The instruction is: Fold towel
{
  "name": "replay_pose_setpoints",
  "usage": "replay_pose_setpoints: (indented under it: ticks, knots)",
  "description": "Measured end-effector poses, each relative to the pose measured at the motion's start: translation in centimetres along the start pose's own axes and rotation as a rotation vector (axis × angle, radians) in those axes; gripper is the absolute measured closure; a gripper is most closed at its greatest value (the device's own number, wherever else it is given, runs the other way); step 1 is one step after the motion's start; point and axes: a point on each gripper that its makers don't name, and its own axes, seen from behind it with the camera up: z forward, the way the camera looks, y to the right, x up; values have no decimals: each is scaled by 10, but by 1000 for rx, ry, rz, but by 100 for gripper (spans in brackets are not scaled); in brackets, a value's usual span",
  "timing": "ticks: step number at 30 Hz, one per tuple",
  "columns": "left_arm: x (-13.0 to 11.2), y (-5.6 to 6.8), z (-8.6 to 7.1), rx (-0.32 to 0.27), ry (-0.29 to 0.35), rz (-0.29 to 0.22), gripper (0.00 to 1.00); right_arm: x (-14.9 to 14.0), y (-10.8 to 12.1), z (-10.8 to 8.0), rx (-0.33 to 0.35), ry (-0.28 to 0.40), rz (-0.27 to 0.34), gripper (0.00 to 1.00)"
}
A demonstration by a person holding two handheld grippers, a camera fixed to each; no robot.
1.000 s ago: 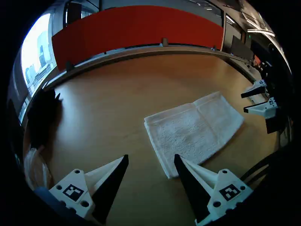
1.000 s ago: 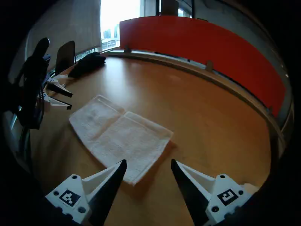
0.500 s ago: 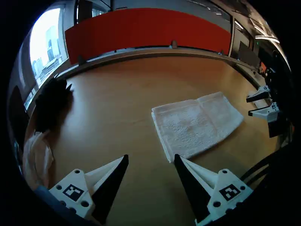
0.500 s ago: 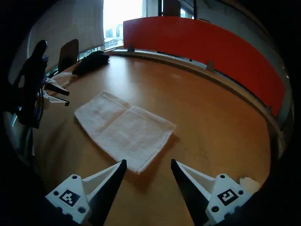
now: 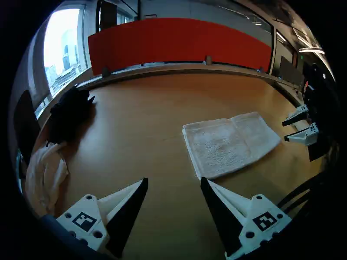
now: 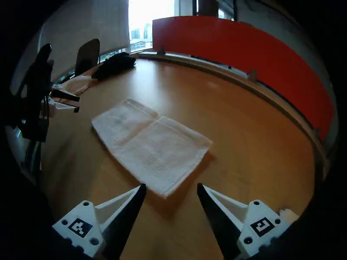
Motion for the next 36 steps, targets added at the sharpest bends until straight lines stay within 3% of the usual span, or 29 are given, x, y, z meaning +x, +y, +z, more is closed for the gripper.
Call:
replay_pose_setpoints:
  ticks: [9, 20, 36]
  knots:
    - [-9, -7, -17, 33, 38, -5, 10, -9, -3, 5, 35, -38, -41, 11]
    - [-14, -12, -32, 60, 97, -61, 11, -16, -9, 13, 80, -78, -87, 22]
    - [-26, -20, -43, 96, 155, -106, 11, -24, -11, 19, 107, -123, -109, 51]
